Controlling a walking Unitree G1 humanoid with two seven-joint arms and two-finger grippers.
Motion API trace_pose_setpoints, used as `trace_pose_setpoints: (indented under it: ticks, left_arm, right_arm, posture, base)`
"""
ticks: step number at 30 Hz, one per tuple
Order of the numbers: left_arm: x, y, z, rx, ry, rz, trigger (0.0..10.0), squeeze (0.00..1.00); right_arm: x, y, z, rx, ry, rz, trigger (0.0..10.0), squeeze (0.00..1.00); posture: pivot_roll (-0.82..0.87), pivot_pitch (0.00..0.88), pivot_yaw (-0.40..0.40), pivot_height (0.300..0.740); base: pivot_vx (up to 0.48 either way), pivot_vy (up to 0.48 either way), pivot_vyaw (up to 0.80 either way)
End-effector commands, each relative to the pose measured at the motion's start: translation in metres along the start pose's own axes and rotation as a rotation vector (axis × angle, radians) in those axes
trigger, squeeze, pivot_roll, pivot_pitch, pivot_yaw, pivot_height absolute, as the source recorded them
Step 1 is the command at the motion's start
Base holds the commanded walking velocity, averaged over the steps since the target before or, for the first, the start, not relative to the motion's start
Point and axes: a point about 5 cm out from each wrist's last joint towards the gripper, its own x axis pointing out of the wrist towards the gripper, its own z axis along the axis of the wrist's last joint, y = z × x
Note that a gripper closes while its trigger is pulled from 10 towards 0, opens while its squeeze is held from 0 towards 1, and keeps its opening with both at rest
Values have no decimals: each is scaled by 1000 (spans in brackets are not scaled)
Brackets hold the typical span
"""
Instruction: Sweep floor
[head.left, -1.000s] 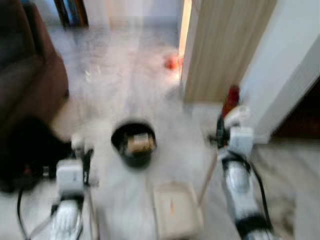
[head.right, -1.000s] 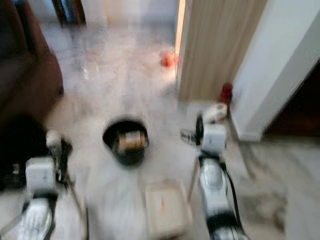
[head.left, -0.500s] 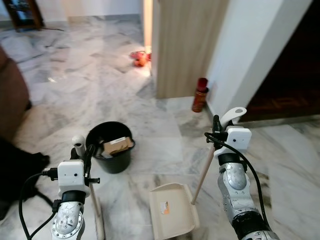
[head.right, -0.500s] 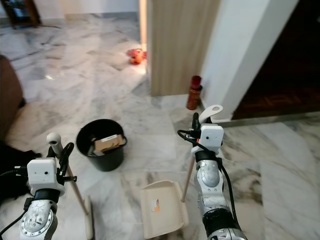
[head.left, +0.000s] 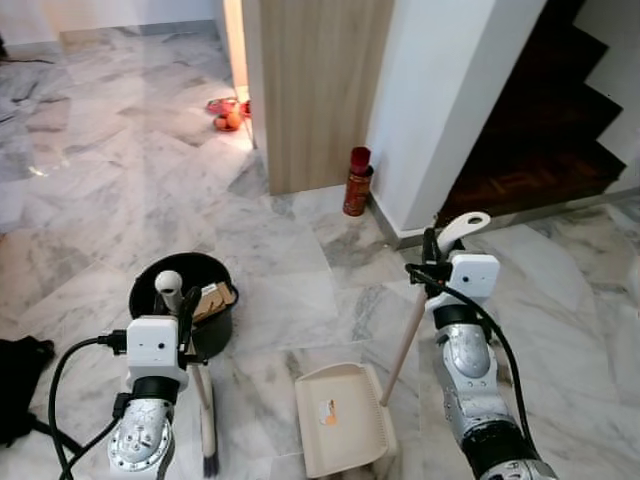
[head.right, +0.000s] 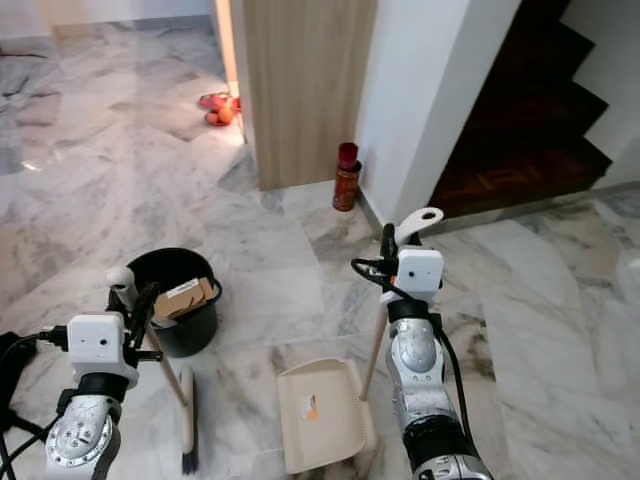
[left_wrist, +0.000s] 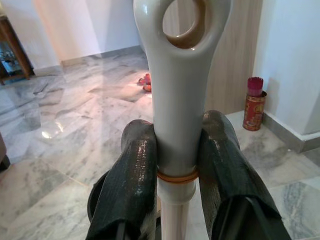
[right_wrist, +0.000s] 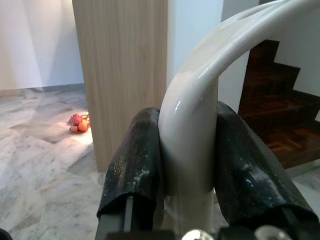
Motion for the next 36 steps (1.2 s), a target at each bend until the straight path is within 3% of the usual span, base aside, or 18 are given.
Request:
trace_pose_setpoints:
  ticks: [1,19,36]
  left_arm:
    - [1,0,6,9,-36,-11,10000,0]
    - [1,0,6,46,-34,-3,10000,0]
    - [2,0,6,49,-34,10,10000,0]
  right_arm:
    - [4,2,5,2,-30,5,10000,0]
    - [4,-1,5,-10,-24,1,10000,0]
    - [2,-2,4,-11,-18,-2,10000,0]
  posture:
    - [52,43,-19,740]
    - [50,66,-25,740]
    - [49,78,-27,740]
  base:
    - [0,0,-800]
    - [0,0,-800]
    - [0,-218,-800]
